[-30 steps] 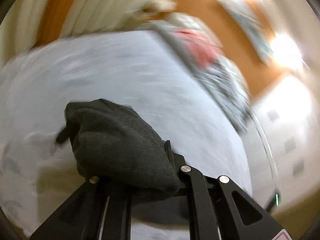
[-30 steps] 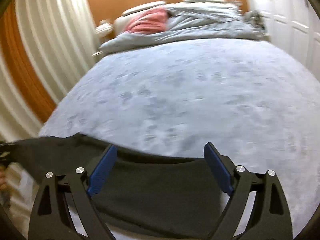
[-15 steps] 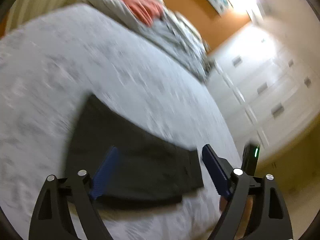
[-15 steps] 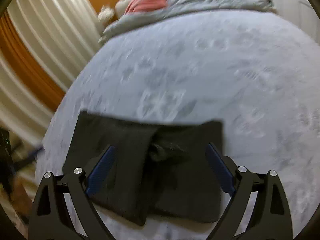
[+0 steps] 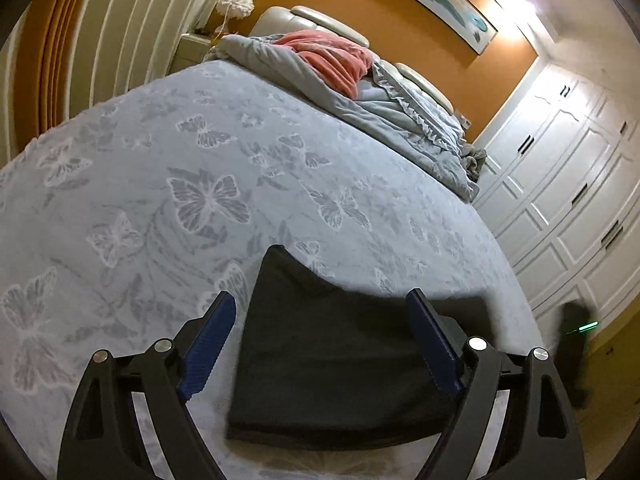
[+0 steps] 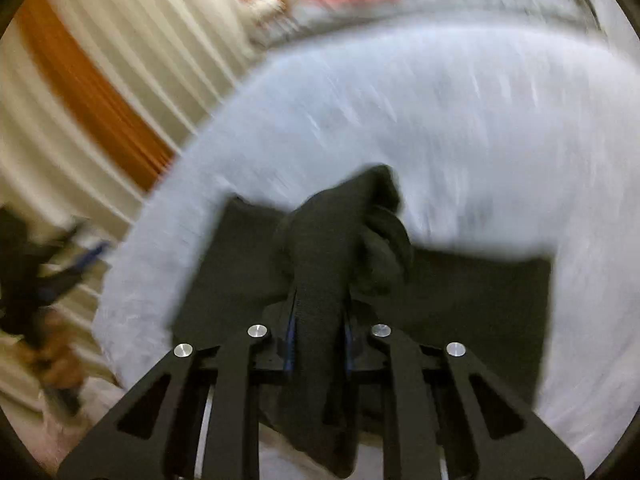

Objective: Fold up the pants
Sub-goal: 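Release the pants with the left tool while the right tool flattens the fold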

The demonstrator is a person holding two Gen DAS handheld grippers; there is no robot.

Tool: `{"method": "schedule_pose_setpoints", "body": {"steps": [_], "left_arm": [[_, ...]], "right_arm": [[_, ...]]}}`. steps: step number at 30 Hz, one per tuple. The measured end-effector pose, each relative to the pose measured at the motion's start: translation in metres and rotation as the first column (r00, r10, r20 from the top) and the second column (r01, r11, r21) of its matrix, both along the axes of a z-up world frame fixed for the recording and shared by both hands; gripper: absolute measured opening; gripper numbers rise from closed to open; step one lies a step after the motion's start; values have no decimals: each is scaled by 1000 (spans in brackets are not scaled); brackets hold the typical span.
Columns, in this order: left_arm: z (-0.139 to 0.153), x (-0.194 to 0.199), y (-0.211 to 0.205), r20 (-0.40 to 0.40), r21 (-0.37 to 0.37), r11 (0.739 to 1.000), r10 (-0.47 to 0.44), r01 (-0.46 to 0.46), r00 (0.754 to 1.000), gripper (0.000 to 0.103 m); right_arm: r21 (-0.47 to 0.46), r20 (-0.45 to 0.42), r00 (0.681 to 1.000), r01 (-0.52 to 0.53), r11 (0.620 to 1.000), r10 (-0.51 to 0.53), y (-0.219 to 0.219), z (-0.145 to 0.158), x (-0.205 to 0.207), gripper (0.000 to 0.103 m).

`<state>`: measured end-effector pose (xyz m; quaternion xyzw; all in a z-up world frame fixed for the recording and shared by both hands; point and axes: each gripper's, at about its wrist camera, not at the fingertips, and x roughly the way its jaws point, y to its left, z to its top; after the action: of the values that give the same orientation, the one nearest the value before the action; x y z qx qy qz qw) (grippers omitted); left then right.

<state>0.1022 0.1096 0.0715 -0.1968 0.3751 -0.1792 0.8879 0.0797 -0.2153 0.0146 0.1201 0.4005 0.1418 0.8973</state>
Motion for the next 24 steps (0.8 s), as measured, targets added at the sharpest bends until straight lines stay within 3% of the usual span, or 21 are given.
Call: {"method": "schedule_pose_setpoints", "body": {"steps": [2,3,4,5,6,7,8,13,17,18,19,20,21,22,24], "left_arm": [[-6,3,-5,-16,10,1000,-22,22,1000,85],[-9,4,-10,-31,22,999,-30,31,999,86],[-16,6,-15,-58,50,998,-39,42,998,86],[-23,8,-19,-81,69,997,-41,47,996,86],[-31,10,-24,-107,87,995,-41,51,993,86],[-41,14,-28,-146,103,993,-41,56,988,86],[-50,17,-31,-187,102,993,-39,59,981,86],[-89,33,-34,-349,43,998,-31,49,937,86],[-117,39,-42,-440,-6,999,-51,54,897,86],[-123,39,-45,-452,-25,998,-69,65,889,86],[-124,38,-47,-445,-26,997,-77,73,892,82],[-122,36,-50,-421,-15,996,-85,87,903,64],[-117,34,-52,-400,-12,995,-99,103,911,52],[-111,31,-54,-386,11,992,-109,122,916,45],[-100,25,-53,-350,13,991,-123,136,929,46]], "right_arm": [[-81,80,996,39,996,-33,-9,21,-11,21],[-135,72,995,75,988,-66,-18,14,-8,32],[-176,22,994,106,979,-104,-30,-1,0,51],[-212,-57,986,144,967,-159,-44,-23,9,55],[-258,-182,949,205,944,-256,-65,-56,19,55],[-273,-244,922,233,934,-301,-77,-71,21,54],[-238,-279,907,252,938,-315,-89,-79,19,54],[-51,-199,951,232,971,-237,-103,-53,-12,55],[-2,-298,938,188,982,-180,-90,-79,-4,55],[-5,-312,934,181,984,-173,-84,-87,-1,49],[-10,-307,938,167,986,-162,-79,-92,0,28],[-21,-299,943,146,989,-146,-73,-91,1,28],[-65,-264,953,136,989,-148,-66,-81,1,19],[-88,-225,964,123,989,-140,-61,-68,-4,16],[-76,-160,980,105,992,-116,-61,-43,-16,15]]}}
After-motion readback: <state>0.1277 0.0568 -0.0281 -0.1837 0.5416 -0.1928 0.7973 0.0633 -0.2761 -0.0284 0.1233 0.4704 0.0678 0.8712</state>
